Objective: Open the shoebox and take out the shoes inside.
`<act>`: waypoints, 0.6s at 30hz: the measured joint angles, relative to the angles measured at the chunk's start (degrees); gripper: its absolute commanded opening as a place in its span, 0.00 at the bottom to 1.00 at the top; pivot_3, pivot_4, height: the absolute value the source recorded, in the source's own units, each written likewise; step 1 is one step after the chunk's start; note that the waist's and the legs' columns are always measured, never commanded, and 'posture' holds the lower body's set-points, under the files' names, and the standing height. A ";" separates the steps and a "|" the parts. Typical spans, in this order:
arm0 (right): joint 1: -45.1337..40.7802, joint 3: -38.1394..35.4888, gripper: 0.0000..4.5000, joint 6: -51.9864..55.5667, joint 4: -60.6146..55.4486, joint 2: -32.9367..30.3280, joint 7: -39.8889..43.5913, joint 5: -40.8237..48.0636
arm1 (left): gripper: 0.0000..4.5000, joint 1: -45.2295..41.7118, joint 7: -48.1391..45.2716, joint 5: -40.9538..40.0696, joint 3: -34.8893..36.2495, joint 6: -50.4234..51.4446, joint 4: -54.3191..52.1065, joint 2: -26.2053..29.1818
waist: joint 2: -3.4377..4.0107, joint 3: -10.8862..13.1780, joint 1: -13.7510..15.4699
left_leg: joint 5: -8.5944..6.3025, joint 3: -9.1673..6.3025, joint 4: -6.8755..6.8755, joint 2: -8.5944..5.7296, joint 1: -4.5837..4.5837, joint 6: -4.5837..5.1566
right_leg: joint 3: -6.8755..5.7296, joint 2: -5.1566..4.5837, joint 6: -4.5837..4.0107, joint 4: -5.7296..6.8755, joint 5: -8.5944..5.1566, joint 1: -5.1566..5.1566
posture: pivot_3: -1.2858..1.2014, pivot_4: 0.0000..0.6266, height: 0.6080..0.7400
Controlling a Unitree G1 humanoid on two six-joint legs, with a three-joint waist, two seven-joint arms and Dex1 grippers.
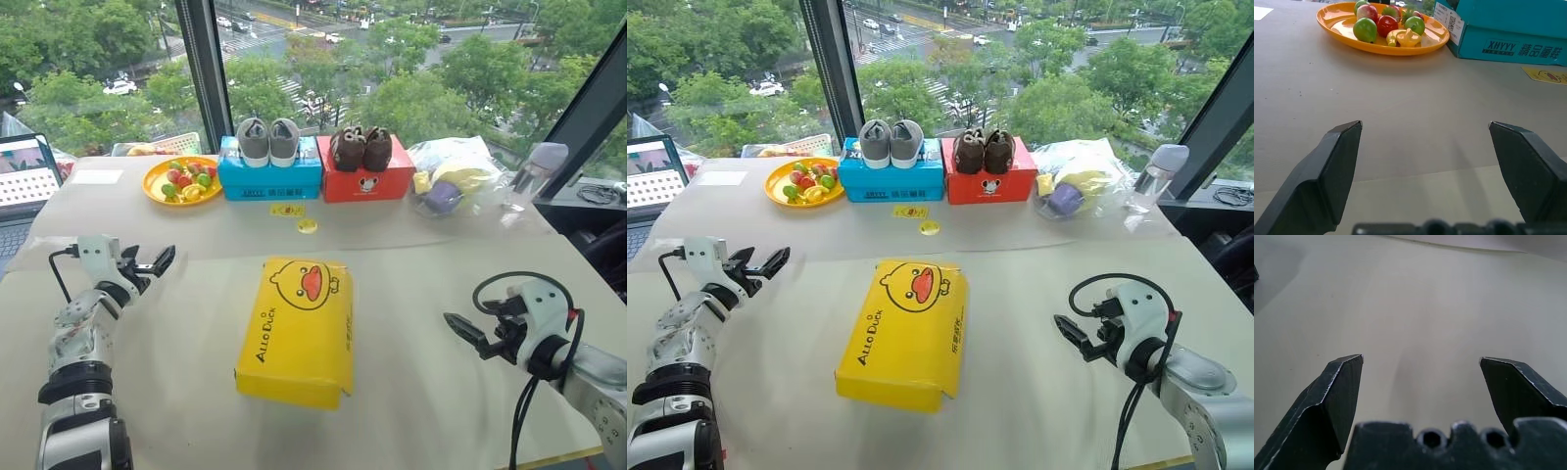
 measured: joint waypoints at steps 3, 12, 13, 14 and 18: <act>-1.90 1.08 1.00 -0.02 1.32 0.03 0.39 -0.16 | 0.98 4.74 -7.39 -0.66 -3.33 1.79 -7.59 3.37 | -0.05 0.03 -0.63 | 0.00 0.03 0.00 0.04 -0.03 0.00 | 0.03 0.03 -0.01 -0.03 0.00 -0.04 | 0.52 0.24 0.93; -7.37 4.72 1.00 -0.34 6.19 -3.80 6.85 -1.20 | 0.98 24.39 -45.29 -16.31 -2.48 18.92 -38.31 29.03 | 0.82 0.21 -1.16 | -0.06 0.14 -0.10 0.03 0.01 0.02 | 0.05 -0.04 0.05 0.02 -0.67 -0.18 | 0.52 0.24 0.93; -8.01 5.05 1.00 -0.37 7.02 -4.08 7.45 -1.31 | 0.98 26.05 -46.79 -17.14 -1.28 19.67 -39.34 29.08 | 0.84 0.22 -0.96 | -0.04 0.10 -0.10 0.04 0.01 -0.02 | 0.03 0.00 0.02 0.06 -0.69 -0.17 | 0.52 0.24 0.93; -9.24 5.53 1.00 -0.48 7.87 -4.29 8.19 -1.44 | 0.98 28.79 -48.33 -17.54 0.61 19.74 -40.45 29.15 | 0.82 0.23 -1.06 | -0.02 0.10 -0.09 0.09 0.02 -0.04 | 0.03 0.06 -0.01 0.07 -0.69 -0.18 | 0.52 0.24 0.93; -12.12 7.55 1.00 -1.45 9.70 -5.36 10.50 -2.37 | 0.98 34.68 -51.79 -17.47 4.97 18.71 -41.48 29.15 | 0.82 0.23 -1.16 | 0.00 0.09 -0.09 0.08 0.06 -0.08 | 0.03 0.07 -0.05 0.13 -0.70 -0.17 | 0.52 0.24 0.93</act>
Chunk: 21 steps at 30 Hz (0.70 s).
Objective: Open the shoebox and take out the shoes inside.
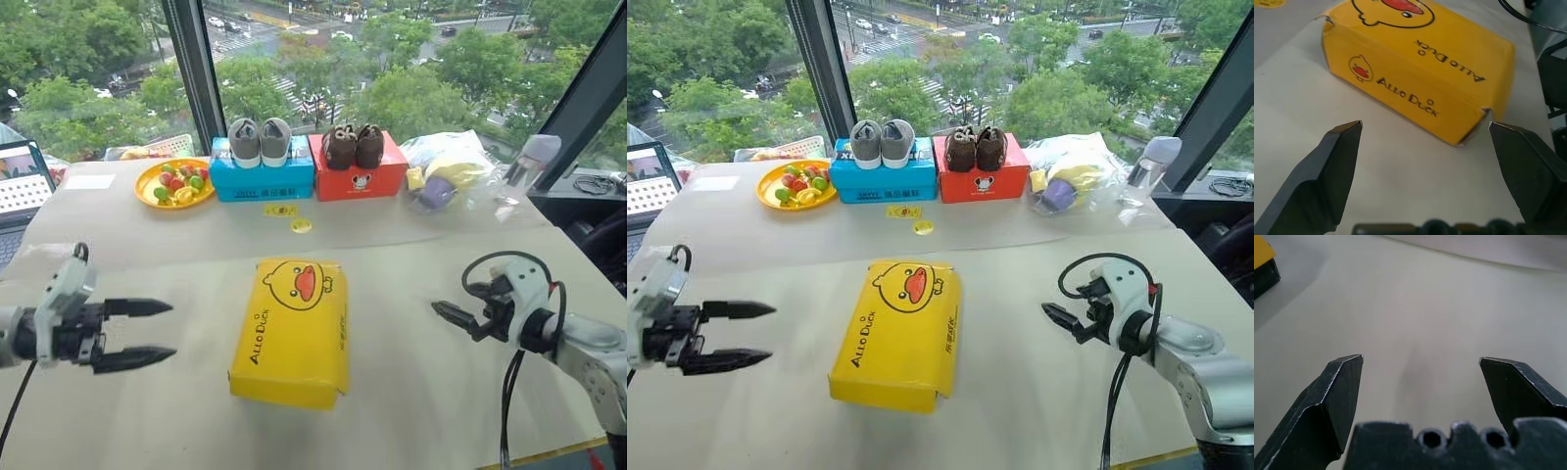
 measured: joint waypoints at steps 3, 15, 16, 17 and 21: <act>-1.07 3.30 1.00 -0.42 0.70 -0.18 2.11 -1.00 | 0.98 3.05 -0.29 0.15 2.23 -0.59 -0.31 -0.84 | 0.01 0.00 0.01 | -0.01 0.00 0.00 -0.01 -0.01 0.01 | 0.02 -0.03 0.00 -0.03 0.00 0.00 | 0.52 0.24 0.93; -4.60 15.42 0.78 -1.50 1.54 -1.98 13.69 -2.11 | 1.00 8.35 0.44 0.87 3.71 -6.21 -1.13 -9.23 | -0.03 -0.01 0.09 | -0.07 0.01 0.01 -0.03 -0.06 0.11 | 0.01 -0.07 -0.02 -0.11 0.01 -0.01 | 0.52 0.24 0.93; -5.13 15.68 0.70 -1.57 1.55 -2.01 14.20 -2.20 | 1.00 8.76 0.43 0.88 3.72 -6.62 -1.12 -9.57 | -0.03 -0.01 0.09 | -0.07 0.01 0.01 -0.03 -0.05 0.11 | 0.01 -0.07 -0.02 -0.11 0.01 0.00 | 0.52 0.24 0.93; -5.69 15.97 0.61 -1.76 1.53 -2.10 14.82 -2.27 | 1.00 9.06 0.42 0.88 3.72 -7.20 -1.12 -10.26 | -0.03 -0.01 0.09 | -0.07 0.01 0.01 -0.02 -0.05 0.11 | 0.01 -0.07 -0.02 -0.10 0.01 0.00 | 0.52 0.24 0.93; -8.00 18.97 0.32 -2.31 1.31 -2.11 16.58 -2.96 | 1.00 9.00 0.42 0.88 3.57 -7.54 -1.12 -10.81 | -0.10 -0.05 0.08 | -0.06 0.00 0.01 0.00 -0.05 0.10 | -0.01 -0.06 -0.03 -0.10 0.02 -0.02 | 0.52 0.24 0.93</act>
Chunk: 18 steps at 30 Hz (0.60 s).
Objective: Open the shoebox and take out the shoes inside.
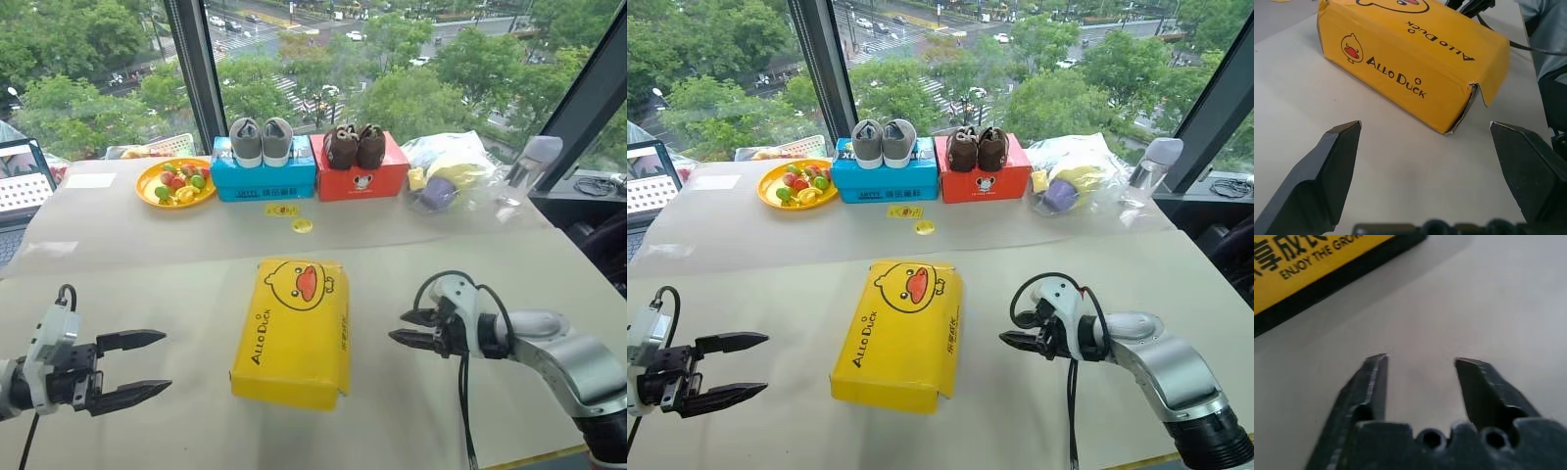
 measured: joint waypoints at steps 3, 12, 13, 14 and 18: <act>-2.52 2.98 0.10 -0.16 -0.49 1.66 0.15 -0.69 | 1.00 -0.61 0.01 0.00 -0.55 -0.08 -0.02 0.00 | 0.00 0.00 -0.05 | 0.00 0.00 0.00 0.00 0.00 0.00 | -0.01 0.01 -0.01 0.01 0.00 0.00 | 0.52 0.24 0.93; -7.16 13.39 0.01 -2.45 1.41 7.30 1.61 -5.34 | 1.00 -3.29 -0.15 -0.14 -1.41 -0.12 -0.08 0.12 | -0.03 -0.01 -0.07 | 0.00 0.01 0.01 -0.01 -0.02 0.00 | -0.03 -0.02 -0.23 -0.02 0.14 0.00 | 0.52 0.24 0.93; -7.80 14.14 0.01 -2.91 2.64 8.25 1.58 -6.06 | 1.00 -3.32 -0.30 -0.19 -1.40 -0.11 -0.10 0.19 | -0.03 -0.01 -0.12 | 0.00 0.02 0.01 -0.01 -0.01 0.00 | -0.03 -0.02 -0.23 -0.01 0.14 0.00 | 0.52 0.24 0.93; -8.14 14.37 0.01 -3.14 3.27 8.79 1.56 -6.50 | 1.00 -3.42 -0.33 -0.21 -1.40 -0.11 -0.11 0.19 | -0.02 -0.01 -0.11 | 0.00 0.02 0.01 -0.01 -0.02 -0.01 | -0.03 -0.02 -0.23 0.00 0.14 -0.02 | 0.52 0.24 0.93; -10.28 14.03 0.01 -3.21 3.99 10.75 1.40 -6.92 | 1.00 -3.68 -0.30 -0.27 -1.30 -0.19 -0.07 0.18 | -0.02 -0.01 -0.13 | 0.02 0.01 0.00 0.01 -0.01 -0.04 | -0.06 0.00 -0.26 0.04 0.15 -0.03 | 0.52 0.24 0.93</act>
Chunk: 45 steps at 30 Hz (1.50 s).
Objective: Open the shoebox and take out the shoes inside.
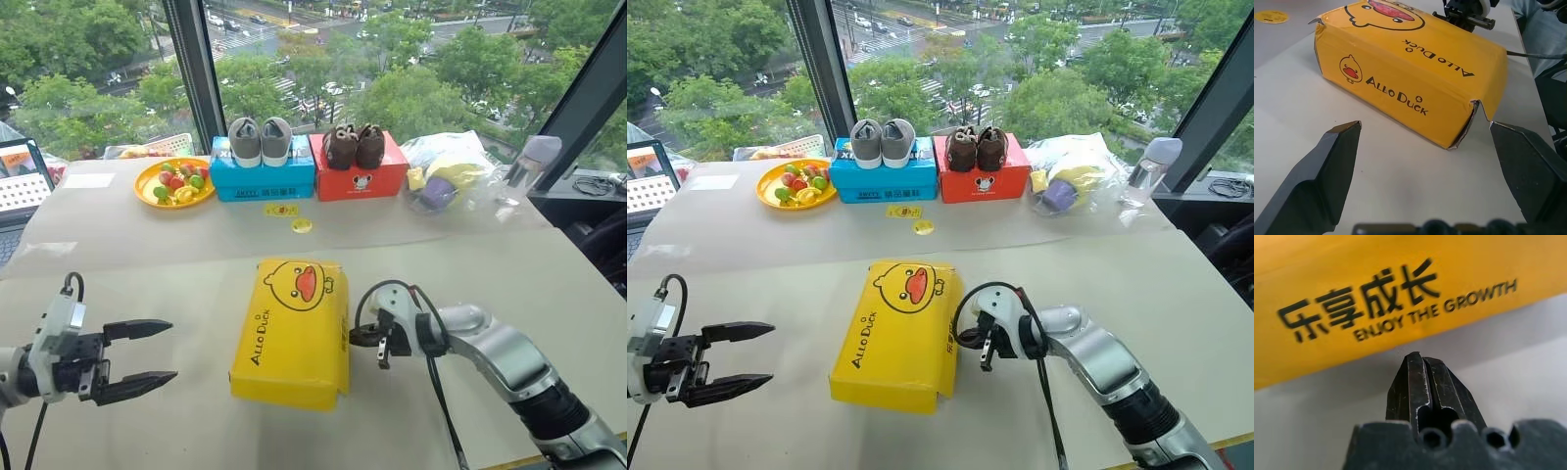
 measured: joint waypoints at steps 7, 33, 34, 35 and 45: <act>-2.44 -3.39 0.01 3.27 -2.70 0.58 0.30 3.82 | 1.00 -0.35 1.71 -0.01 0.04 0.16 -0.70 -0.21 | 0.00 0.00 -0.03 | 0.00 0.00 0.00 0.00 -0.01 -0.01 | 0.00 -0.01 -0.15 -0.01 0.09 -0.01 | 0.52 0.24 0.93; -27.70 11.98 0.01 -2.47 20.88 28.94 -3.87 -2.44 | 1.00 -0.49 8.46 -8.65 13.21 7.42 -10.22 2.84 | 0.05 0.04 -0.56 | 0.43 0.09 -0.16 0.01 -0.06 -0.76 | -0.08 0.05 -0.45 0.35 0.04 -0.33 | 0.52 0.24 0.93; -27.81 12.38 0.01 -3.63 22.36 30.37 -4.15 -3.42 | 1.00 -0.45 8.40 -8.64 13.45 7.66 -10.03 2.94 | 0.06 0.03 -0.58 | 0.43 0.09 -0.16 0.01 -0.07 -0.77 | -0.05 0.04 -0.47 0.41 0.03 -0.38 | 0.52 0.24 0.93; -28.26 13.11 0.01 -4.68 23.69 31.56 -4.14 -4.56 | 1.00 -0.51 8.36 -8.65 13.64 7.89 -9.95 3.20 | 0.04 0.02 -0.57 | 0.44 0.09 -0.17 0.00 -0.05 -0.80 | -0.05 0.04 -0.45 0.51 0.03 -0.39 | 0.52 0.24 0.93; -24.64 14.51 0.01 -8.52 24.66 29.92 -1.88 -10.16 | 1.00 -2.40 7.25 -8.45 14.96 7.87 -7.67 5.33 | -0.11 -0.07 -0.97 | 0.49 0.03 -0.45 0.04 0.31 -0.87 | -0.06 0.08 -0.82 0.96 -0.20 -0.39 | 0.52 0.24 0.93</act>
